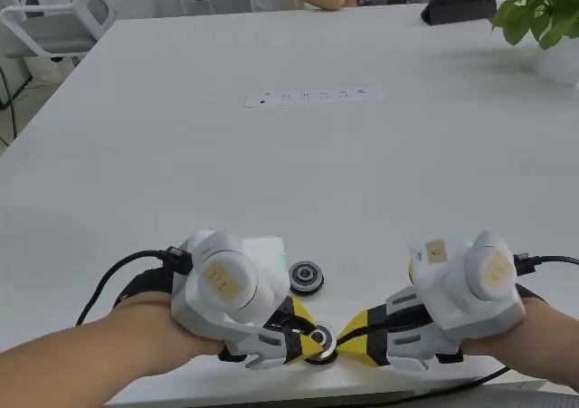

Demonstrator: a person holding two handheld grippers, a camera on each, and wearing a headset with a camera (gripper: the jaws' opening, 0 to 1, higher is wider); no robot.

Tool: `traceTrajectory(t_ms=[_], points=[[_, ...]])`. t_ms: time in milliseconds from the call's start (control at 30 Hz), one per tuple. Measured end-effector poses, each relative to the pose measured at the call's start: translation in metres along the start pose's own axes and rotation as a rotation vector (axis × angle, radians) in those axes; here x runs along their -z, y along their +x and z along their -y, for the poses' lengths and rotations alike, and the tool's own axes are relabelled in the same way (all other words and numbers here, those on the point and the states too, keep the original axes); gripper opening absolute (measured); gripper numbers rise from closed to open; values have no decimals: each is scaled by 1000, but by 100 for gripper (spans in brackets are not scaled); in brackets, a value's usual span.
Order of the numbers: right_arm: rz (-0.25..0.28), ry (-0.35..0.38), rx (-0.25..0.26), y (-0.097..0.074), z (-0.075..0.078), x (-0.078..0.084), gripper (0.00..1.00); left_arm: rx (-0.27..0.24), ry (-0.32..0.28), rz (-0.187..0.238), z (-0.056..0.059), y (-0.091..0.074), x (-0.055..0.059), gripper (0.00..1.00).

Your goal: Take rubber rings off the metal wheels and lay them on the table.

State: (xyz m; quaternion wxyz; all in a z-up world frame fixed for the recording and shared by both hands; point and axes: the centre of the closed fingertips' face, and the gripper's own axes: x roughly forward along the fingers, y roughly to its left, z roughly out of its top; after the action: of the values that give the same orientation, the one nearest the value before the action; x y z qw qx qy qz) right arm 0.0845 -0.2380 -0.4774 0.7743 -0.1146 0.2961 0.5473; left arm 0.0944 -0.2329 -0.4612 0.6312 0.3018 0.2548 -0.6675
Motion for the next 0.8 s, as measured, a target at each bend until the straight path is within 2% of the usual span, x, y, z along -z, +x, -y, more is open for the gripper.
traceTrajectory(t_ms=[100,367,600,667,700,800], points=[[2,45,13,-1,3,0,0,-1,-2,1,0,0,0,7],[29,123,4,-4,4,-1,0,-3,-3,2,0,0,0,7],[61,213,6,-7,6,-3,0,-5,-4,1,0,0,0,7],[95,244,5,-8,7,-8,0,-5,-4,0,-1,0,0,7],[95,265,4,-9,8,-9,0,-7,-5,-1,-1,0,0,7],[96,258,2,-8,6,-10,0,-8,-6,-2,-1,0,0,7]])
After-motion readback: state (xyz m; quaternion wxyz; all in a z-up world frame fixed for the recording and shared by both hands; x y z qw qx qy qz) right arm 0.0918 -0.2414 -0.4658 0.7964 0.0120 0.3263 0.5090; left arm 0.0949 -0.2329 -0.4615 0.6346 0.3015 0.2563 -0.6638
